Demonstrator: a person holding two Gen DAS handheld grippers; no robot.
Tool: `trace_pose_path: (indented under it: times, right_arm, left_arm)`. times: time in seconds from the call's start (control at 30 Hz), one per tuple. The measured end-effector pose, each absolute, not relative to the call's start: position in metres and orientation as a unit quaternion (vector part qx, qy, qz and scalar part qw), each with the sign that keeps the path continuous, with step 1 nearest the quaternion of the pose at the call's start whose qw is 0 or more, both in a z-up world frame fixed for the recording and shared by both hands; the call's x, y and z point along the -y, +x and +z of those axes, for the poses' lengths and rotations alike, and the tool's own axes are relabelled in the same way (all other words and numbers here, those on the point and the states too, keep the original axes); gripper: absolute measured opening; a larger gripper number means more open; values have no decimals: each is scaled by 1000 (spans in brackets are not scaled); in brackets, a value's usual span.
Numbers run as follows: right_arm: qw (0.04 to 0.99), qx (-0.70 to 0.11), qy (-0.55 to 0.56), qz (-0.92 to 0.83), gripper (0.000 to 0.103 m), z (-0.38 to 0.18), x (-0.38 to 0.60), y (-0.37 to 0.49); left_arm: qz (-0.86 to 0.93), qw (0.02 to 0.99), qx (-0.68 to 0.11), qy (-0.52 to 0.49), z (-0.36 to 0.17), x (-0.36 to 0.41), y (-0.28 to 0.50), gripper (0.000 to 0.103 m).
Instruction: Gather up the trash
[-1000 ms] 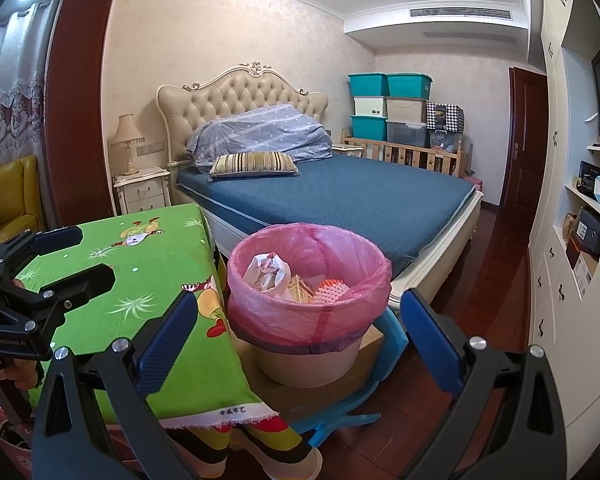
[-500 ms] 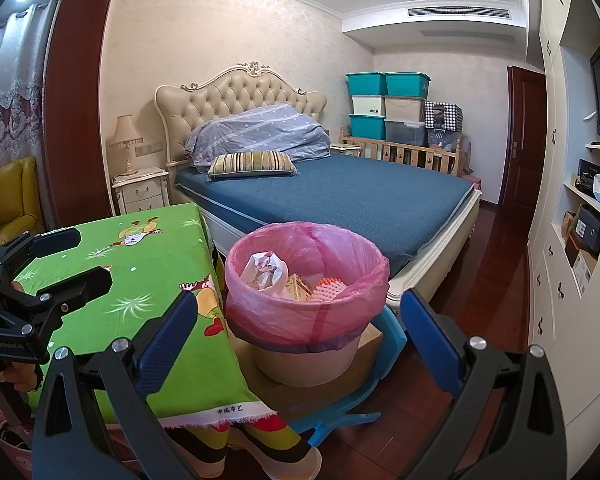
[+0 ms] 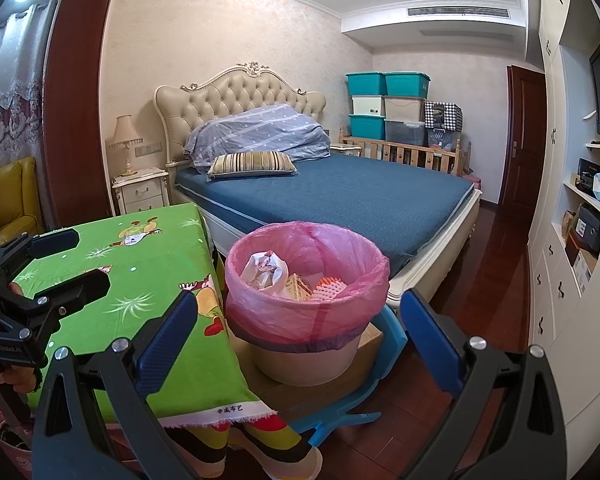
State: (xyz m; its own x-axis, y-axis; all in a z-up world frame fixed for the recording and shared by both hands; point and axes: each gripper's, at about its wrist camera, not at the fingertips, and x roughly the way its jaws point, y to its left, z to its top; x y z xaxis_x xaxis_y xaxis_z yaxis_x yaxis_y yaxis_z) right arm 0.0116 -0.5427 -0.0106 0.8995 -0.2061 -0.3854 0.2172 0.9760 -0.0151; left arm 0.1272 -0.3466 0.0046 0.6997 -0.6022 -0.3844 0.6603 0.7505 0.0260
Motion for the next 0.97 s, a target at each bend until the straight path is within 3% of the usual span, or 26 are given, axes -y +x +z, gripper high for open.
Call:
trace_pose_path:
  times: [0.97]
  right_arm:
    - [973,-211,2,-97,98,-12,523,23]
  left_arm:
    - [-338,919,-195,51,9,313,132,97]
